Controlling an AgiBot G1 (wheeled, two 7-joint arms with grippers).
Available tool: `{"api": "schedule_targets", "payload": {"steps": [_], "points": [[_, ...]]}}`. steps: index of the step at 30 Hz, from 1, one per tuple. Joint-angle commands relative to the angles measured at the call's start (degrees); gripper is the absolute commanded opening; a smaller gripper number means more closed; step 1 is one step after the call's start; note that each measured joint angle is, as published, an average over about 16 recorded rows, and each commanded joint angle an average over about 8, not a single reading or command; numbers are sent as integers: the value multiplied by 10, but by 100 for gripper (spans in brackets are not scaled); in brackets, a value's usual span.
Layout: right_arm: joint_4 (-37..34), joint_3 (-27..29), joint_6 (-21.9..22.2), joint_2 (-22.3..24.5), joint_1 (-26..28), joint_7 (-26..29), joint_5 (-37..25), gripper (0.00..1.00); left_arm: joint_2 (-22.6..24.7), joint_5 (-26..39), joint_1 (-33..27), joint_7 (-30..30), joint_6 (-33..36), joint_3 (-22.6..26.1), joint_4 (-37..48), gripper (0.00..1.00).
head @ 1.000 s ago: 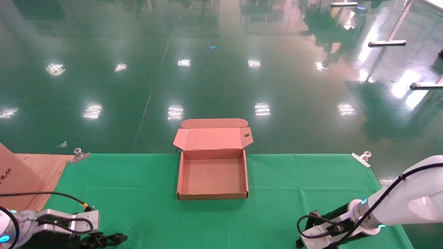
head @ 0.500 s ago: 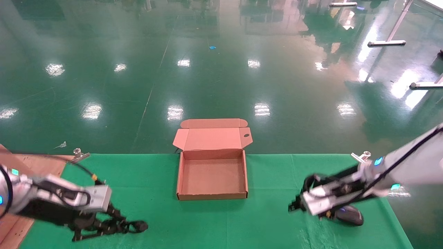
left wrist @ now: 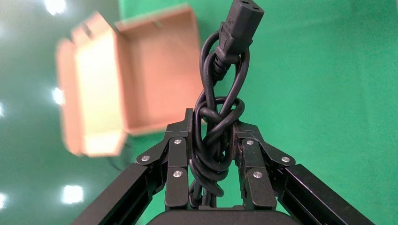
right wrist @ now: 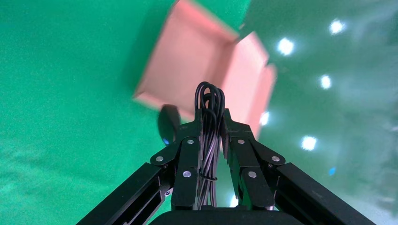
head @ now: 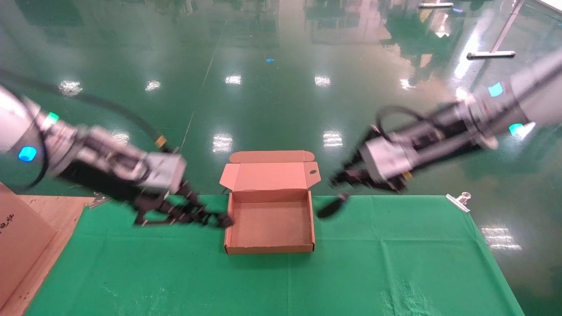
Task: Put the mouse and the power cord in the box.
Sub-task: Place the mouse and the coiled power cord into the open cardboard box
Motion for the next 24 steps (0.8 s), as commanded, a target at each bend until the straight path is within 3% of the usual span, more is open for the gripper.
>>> {"api": "schedule_targets", "payload": {"steps": [1, 8, 17, 24], "points": [[11, 4, -9, -12, 20, 18, 6, 0, 20, -3, -22, -4, 1, 1, -2, 0], [51, -1, -2, -48, 43, 76, 2, 0, 61, -16, -67, -12, -1, 4, 9, 0], [117, -3, -22, -38, 40, 126, 10, 0, 71, -28, -62, 5, -9, 9, 8, 0], [186, 2, -41, -5, 24, 165, 30, 0, 80, -18, -2, 53, -125, 19, -33, 0]]}}
